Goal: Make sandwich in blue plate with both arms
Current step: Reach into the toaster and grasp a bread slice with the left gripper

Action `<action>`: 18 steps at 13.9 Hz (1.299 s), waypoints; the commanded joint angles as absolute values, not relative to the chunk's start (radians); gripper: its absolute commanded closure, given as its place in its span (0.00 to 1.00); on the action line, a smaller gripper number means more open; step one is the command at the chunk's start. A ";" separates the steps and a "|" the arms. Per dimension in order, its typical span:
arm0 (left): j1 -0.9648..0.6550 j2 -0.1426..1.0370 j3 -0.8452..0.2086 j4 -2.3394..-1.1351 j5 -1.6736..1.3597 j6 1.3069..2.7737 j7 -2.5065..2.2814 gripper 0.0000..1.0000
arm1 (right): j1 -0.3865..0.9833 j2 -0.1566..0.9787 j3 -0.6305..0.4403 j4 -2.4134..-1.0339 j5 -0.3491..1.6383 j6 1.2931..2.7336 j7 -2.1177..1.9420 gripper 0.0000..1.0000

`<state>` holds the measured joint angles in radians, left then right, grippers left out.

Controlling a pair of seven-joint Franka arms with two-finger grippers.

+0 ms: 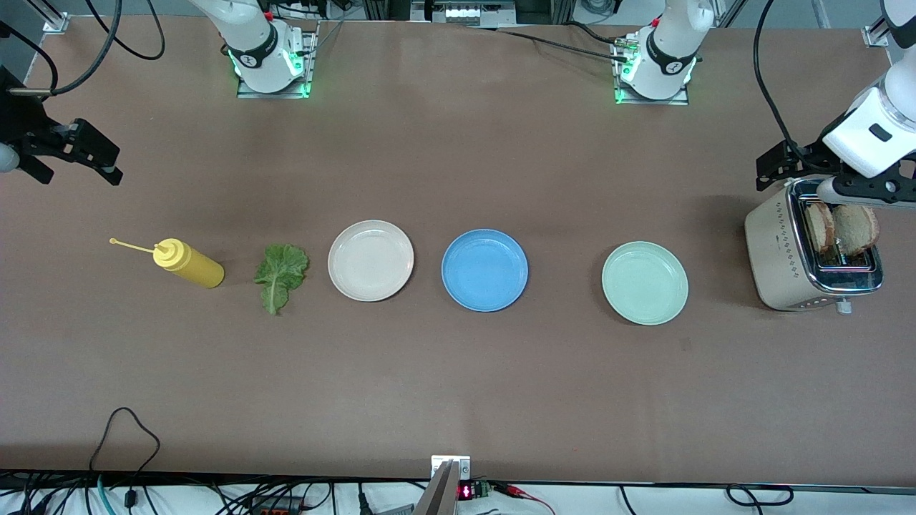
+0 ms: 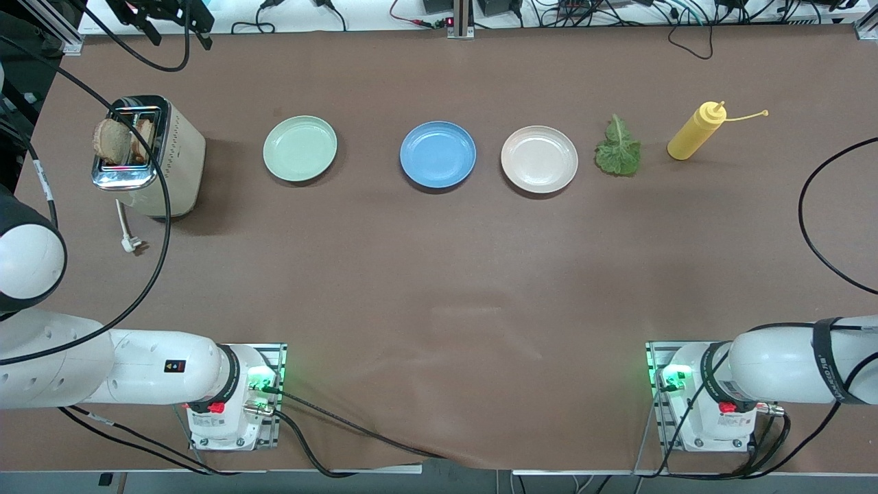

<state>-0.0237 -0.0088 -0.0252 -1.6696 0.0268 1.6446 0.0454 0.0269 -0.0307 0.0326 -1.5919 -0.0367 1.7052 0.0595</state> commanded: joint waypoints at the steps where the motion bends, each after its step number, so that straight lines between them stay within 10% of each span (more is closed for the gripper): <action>1: -0.025 0.043 -0.026 -1.591 0.028 1.614 0.057 0.00 | 0.017 -0.014 0.037 -1.557 -0.043 1.684 0.040 0.00; 18: 0.055 0.219 -0.011 -1.563 0.167 1.488 0.043 0.00 | 0.017 -0.017 0.035 -1.559 -0.038 1.672 0.040 0.00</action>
<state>0.0210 0.1709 -0.0108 -1.5981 0.1182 1.4769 0.0286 0.0259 -0.0225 0.0306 -1.5815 -0.0367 1.6954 0.0588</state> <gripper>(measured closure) 0.000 0.000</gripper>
